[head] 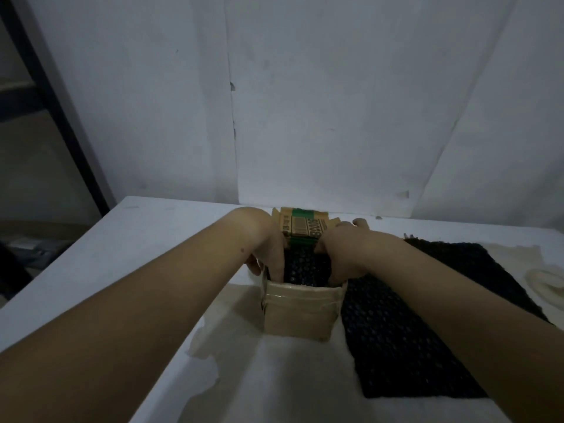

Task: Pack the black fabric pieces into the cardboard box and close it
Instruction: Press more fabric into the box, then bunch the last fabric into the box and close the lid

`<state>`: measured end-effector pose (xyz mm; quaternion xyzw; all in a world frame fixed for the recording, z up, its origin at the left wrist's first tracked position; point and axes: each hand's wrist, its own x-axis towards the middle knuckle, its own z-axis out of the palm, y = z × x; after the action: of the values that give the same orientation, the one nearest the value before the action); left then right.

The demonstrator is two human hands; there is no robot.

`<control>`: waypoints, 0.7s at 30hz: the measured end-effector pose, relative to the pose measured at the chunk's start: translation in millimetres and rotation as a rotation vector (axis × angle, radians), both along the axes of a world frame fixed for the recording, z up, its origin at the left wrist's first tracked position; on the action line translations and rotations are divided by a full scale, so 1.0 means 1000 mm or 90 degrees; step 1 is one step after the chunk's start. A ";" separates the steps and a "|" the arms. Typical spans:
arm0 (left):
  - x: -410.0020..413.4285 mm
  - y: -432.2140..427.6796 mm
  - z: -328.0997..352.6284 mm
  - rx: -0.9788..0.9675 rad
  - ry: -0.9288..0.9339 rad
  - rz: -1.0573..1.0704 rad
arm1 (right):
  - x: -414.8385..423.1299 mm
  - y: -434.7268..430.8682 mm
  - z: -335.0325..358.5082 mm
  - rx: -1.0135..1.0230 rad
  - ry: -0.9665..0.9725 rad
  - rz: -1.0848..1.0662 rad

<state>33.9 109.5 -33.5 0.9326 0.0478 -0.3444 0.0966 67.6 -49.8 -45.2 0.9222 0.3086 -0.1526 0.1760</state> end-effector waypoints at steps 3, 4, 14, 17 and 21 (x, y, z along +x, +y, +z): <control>0.003 -0.002 0.003 0.001 0.013 0.012 | 0.003 -0.002 0.000 0.024 0.015 -0.005; 0.002 -0.001 0.004 0.000 0.018 0.008 | 0.002 -0.005 0.000 0.040 0.015 -0.001; -0.041 -0.002 0.043 0.087 -0.318 -0.091 | -0.029 -0.077 0.028 0.505 0.015 0.007; -0.067 -0.029 0.030 0.029 -0.551 -0.191 | -0.042 -0.113 0.006 0.478 -0.003 -0.021; -0.103 -0.094 -0.012 -0.214 -0.623 -0.302 | -0.047 -0.156 -0.039 0.458 0.013 -0.107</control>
<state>-69.3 15.8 -45.1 0.9405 -0.2688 0.1123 0.1748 21.0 -205.6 -83.9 0.9456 0.2675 -0.0573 -0.1760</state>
